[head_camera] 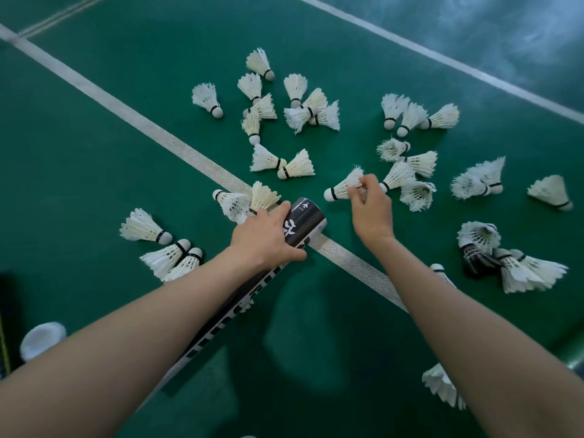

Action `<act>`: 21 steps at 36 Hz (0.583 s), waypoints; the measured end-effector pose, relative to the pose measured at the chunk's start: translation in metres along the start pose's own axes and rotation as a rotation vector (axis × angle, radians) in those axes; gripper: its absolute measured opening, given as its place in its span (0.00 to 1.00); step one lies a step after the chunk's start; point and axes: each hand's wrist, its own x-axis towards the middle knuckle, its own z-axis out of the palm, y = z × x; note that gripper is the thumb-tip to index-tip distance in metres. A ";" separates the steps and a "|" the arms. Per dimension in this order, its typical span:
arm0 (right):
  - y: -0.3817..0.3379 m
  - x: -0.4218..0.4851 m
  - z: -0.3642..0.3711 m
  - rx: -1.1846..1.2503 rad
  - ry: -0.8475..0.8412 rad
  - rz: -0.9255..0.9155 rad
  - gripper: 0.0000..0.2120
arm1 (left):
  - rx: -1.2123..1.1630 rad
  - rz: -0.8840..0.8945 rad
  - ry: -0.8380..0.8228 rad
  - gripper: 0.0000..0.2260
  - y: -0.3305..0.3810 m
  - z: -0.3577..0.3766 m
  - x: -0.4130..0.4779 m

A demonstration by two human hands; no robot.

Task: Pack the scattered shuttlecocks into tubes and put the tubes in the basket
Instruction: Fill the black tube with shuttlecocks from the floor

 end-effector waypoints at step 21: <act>-0.116 -0.202 -0.194 0.180 0.039 -0.578 0.14 | -0.234 0.260 0.374 0.43 0.089 -0.096 -0.198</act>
